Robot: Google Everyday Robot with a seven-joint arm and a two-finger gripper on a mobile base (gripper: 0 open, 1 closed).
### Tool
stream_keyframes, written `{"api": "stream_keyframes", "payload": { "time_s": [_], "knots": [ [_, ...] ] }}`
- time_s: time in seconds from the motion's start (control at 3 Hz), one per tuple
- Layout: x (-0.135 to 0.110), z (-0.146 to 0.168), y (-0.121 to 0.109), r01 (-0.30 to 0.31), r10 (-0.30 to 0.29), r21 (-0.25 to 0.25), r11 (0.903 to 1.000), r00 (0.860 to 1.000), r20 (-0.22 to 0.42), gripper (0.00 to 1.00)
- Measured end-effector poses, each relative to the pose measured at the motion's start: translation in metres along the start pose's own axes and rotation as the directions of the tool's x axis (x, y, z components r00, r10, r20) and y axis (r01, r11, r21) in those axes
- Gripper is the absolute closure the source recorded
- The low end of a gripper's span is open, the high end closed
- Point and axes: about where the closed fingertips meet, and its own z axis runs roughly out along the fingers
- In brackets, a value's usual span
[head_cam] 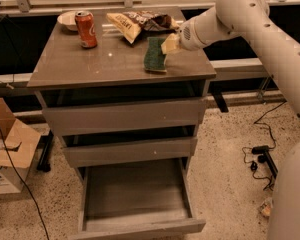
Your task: Pick sponge from bottom drawer and place on counter
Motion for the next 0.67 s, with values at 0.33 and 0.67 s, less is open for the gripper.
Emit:
{"api": "stream_keyframes", "payload": {
  "time_s": [0.33,0.67],
  "knots": [
    [0.0000,0.0001,0.0000,0.000,0.000,0.000,1.0000,1.000,0.000,0.05],
    [0.0000,0.0001,0.0000,0.000,0.000,0.000,1.0000,1.000,0.000,0.00]
  ]
}}
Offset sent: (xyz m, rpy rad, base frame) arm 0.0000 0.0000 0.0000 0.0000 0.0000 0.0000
